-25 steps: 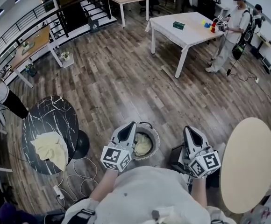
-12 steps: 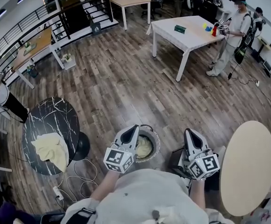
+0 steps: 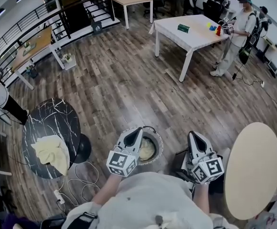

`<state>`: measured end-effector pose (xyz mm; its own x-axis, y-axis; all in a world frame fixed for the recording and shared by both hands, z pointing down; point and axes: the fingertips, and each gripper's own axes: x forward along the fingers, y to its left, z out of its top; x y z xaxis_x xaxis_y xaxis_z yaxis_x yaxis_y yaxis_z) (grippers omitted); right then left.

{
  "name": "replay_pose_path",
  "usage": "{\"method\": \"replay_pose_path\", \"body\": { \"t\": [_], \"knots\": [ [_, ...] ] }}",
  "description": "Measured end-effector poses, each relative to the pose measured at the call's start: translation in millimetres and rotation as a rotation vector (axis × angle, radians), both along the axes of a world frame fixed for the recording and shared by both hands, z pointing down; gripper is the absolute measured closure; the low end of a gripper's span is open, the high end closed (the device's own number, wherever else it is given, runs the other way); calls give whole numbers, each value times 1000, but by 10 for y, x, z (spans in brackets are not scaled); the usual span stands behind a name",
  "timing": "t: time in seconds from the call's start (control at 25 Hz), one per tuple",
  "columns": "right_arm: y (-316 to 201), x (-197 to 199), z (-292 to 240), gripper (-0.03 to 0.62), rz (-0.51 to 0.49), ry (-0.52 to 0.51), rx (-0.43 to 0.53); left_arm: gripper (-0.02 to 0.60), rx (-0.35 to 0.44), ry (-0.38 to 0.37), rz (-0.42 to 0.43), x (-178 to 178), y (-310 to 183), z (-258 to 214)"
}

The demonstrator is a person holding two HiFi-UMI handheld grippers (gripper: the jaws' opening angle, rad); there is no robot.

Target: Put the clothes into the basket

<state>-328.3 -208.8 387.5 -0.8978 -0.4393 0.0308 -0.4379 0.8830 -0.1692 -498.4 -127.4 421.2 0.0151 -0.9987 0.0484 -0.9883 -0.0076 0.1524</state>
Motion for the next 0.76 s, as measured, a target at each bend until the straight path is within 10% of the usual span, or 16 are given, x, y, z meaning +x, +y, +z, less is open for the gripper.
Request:
{"method": "replay_pose_path", "body": {
  "t": [0.76],
  "knots": [
    [1, -16, 33, 588, -11, 16, -10, 560, -6, 9, 7, 45, -19, 27]
  ]
}}
